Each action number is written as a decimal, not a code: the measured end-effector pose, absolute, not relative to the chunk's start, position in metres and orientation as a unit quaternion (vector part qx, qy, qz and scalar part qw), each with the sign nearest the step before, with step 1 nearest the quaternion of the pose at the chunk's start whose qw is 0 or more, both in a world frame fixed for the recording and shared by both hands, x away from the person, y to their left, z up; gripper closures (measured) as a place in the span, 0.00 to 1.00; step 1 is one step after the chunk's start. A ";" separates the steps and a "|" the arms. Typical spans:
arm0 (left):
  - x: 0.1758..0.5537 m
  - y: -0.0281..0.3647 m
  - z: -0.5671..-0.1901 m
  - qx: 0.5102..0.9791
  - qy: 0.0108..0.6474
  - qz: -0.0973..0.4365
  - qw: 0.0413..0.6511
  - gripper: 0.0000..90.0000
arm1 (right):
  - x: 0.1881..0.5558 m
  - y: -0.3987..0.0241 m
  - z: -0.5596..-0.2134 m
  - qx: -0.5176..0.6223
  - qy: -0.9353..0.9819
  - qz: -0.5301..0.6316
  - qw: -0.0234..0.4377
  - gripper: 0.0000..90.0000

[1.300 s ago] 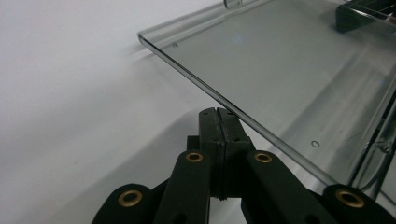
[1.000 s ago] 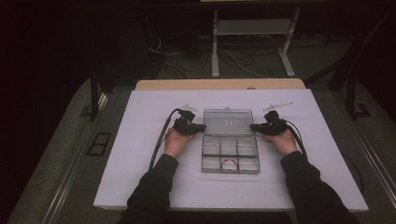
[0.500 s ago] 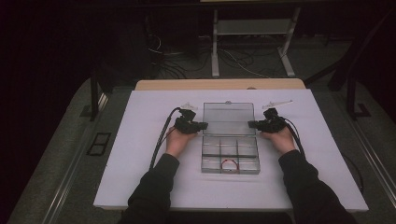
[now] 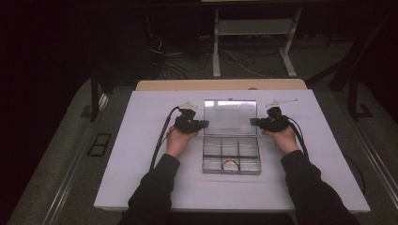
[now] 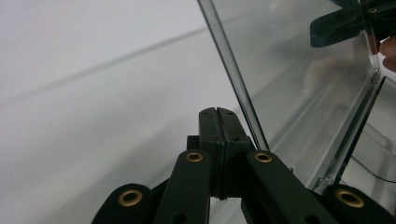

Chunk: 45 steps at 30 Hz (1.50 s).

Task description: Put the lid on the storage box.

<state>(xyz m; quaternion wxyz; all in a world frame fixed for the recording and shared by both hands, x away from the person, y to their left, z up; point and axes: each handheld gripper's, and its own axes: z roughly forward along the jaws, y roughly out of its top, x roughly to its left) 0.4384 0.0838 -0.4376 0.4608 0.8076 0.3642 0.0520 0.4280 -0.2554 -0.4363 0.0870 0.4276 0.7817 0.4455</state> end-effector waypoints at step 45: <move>0.403 0.128 -0.391 0.790 0.325 0.076 0.515 0.80 | 0.411 -0.260 -0.397 0.392 0.755 0.515 0.100 0.99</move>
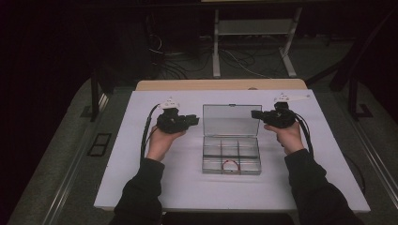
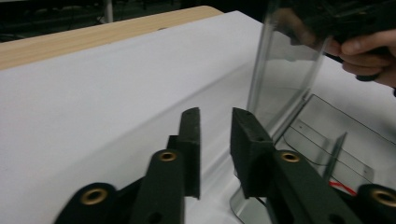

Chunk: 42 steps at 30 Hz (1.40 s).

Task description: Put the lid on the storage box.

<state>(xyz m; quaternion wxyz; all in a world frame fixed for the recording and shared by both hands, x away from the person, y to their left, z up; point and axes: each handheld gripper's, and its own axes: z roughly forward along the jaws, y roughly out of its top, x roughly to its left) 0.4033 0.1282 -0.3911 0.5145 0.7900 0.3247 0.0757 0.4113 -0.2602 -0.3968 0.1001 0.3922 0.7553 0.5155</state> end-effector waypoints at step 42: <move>0.360 0.114 -0.376 0.789 0.254 0.086 0.552 0.88 | 0.342 -0.298 -0.388 0.371 0.792 0.471 0.111 0.99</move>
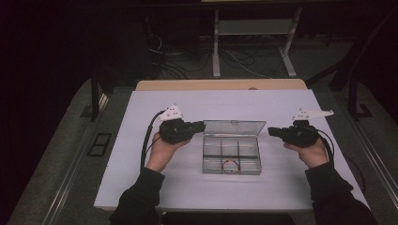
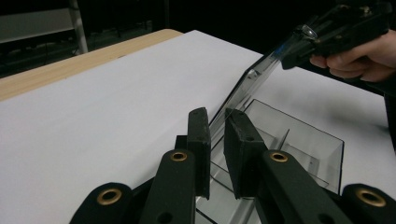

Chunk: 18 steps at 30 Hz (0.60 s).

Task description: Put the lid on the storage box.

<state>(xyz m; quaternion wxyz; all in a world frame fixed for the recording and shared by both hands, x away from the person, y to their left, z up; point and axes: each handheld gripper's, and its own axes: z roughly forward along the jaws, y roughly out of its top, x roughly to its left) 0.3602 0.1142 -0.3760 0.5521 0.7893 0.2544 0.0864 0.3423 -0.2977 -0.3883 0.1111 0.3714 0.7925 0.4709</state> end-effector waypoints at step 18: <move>0.330 0.111 -0.382 0.802 0.249 0.087 0.536 0.75 | 0.311 -0.280 -0.390 0.324 0.803 0.497 0.060 0.99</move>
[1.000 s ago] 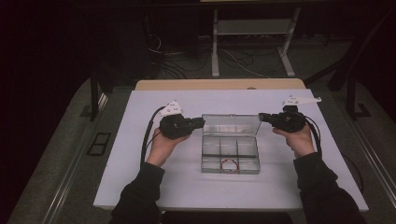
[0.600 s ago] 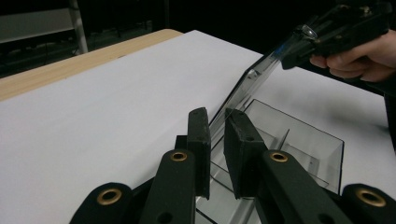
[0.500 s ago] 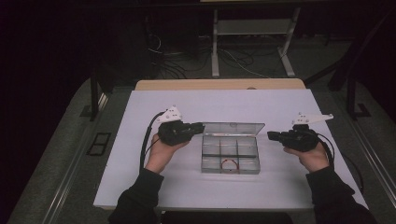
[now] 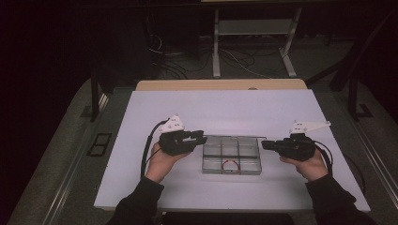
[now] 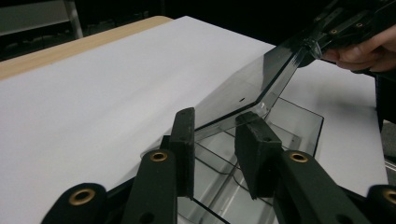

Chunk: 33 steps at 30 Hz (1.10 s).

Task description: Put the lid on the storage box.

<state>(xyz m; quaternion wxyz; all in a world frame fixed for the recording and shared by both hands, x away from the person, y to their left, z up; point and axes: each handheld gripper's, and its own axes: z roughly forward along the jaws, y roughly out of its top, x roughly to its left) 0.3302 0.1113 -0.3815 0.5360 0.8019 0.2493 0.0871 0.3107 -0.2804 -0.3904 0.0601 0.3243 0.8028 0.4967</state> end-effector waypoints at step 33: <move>0.300 0.120 -0.414 0.837 0.227 0.003 0.498 0.99 | 0.285 -0.274 -0.413 0.306 0.831 0.462 0.049 0.99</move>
